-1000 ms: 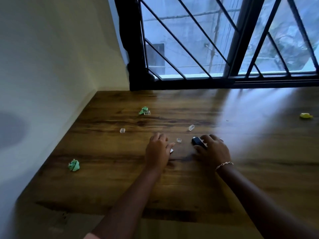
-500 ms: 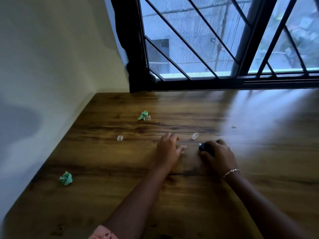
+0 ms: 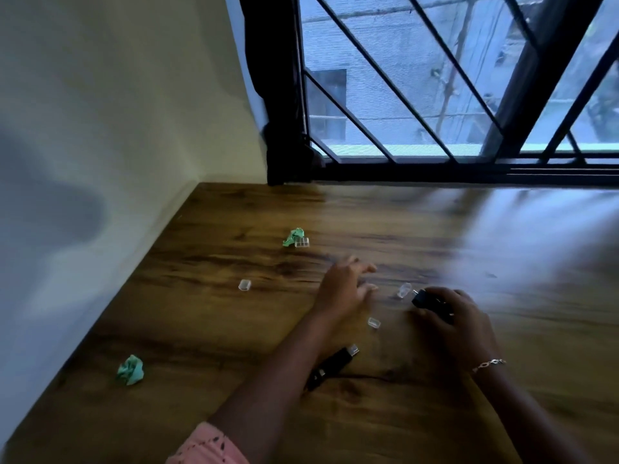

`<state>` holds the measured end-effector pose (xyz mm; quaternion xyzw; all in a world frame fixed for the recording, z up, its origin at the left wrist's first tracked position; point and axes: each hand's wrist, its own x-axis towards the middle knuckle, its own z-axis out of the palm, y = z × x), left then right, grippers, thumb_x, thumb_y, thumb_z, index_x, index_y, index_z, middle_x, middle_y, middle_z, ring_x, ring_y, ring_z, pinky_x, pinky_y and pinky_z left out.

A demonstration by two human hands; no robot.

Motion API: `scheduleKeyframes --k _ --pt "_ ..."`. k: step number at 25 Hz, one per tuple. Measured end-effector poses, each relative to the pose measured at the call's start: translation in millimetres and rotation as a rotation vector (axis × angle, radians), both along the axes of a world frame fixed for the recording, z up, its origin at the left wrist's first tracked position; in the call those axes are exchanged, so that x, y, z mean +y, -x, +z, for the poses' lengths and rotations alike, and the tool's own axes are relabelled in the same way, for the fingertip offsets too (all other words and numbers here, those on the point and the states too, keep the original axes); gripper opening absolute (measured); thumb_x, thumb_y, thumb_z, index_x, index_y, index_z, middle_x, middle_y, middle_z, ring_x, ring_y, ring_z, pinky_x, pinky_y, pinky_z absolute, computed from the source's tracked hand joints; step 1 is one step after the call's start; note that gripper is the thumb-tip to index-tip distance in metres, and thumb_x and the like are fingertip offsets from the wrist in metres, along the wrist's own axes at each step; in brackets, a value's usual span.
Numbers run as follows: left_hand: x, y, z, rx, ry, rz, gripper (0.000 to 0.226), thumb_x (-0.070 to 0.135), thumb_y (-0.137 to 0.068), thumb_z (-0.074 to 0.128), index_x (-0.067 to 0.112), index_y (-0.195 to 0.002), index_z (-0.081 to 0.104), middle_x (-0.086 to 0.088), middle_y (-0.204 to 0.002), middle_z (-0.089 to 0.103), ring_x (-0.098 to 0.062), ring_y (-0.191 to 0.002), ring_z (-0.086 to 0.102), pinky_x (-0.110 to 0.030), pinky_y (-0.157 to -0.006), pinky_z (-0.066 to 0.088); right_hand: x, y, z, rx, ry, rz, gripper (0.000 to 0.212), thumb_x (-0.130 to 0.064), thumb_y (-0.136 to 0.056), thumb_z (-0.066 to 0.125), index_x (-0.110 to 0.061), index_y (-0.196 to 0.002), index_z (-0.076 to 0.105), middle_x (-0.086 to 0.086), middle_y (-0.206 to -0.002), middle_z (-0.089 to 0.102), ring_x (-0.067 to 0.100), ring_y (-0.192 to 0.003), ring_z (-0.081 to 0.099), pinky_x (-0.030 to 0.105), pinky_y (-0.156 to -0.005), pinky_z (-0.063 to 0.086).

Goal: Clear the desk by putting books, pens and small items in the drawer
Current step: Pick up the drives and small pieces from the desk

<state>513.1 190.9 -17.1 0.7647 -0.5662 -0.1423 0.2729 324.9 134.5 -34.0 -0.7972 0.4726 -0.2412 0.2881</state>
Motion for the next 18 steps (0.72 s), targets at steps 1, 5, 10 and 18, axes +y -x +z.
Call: scheduleKeyframes --k 1,5,10,18 --pt "-7.8 6.4 1.1 -0.014 -0.041 -0.084 0.035 0.017 -0.086 0.062 0.020 -0.120 0.059 -0.004 -0.119 0.053 -0.019 -0.111 0.048 -0.026 -0.085 0.040 -1.5 -0.6 -0.9 -0.006 0.000 -0.009 0.034 -0.009 -0.074 0.074 -0.007 -0.107 0.066 0.016 -0.102 0.062 0.034 -0.091 0.061 0.030 -0.074 0.042" --pt "-29.6 12.8 6.9 -0.170 -0.190 -0.280 0.045 0.019 -0.088 0.060 0.030 -0.131 0.050 -0.002 -0.122 0.048 -0.017 -0.115 0.039 -0.030 -0.089 0.034 -4.2 2.8 -2.4 -0.023 -0.008 -0.019 0.035 -0.011 -0.074 0.074 -0.006 -0.107 0.065 0.015 -0.101 0.061 0.032 -0.091 0.059 0.027 -0.073 0.039" --pt "-41.5 13.2 4.4 -0.159 -0.177 -0.348 0.033 0.021 -0.085 0.063 0.027 -0.117 0.061 -0.002 -0.114 0.051 -0.018 -0.112 0.042 -0.031 -0.085 0.034 -0.7 11.8 -2.9 -0.067 -0.050 -0.022 0.035 -0.009 -0.072 0.075 -0.006 -0.106 0.066 0.014 -0.101 0.062 0.030 -0.090 0.060 0.030 -0.077 0.043" --pt "-3.5 12.9 13.1 0.096 -0.073 -0.327 0.029 0.017 -0.085 0.063 0.020 -0.113 0.058 0.002 -0.110 0.059 -0.010 -0.092 0.052 -0.021 -0.075 0.046 8.5 14.4 8.1 -0.222 -0.100 -0.037 0.033 -0.006 -0.067 0.078 -0.013 -0.097 0.065 0.002 -0.090 0.067 0.021 -0.087 0.065 0.030 -0.078 0.053"
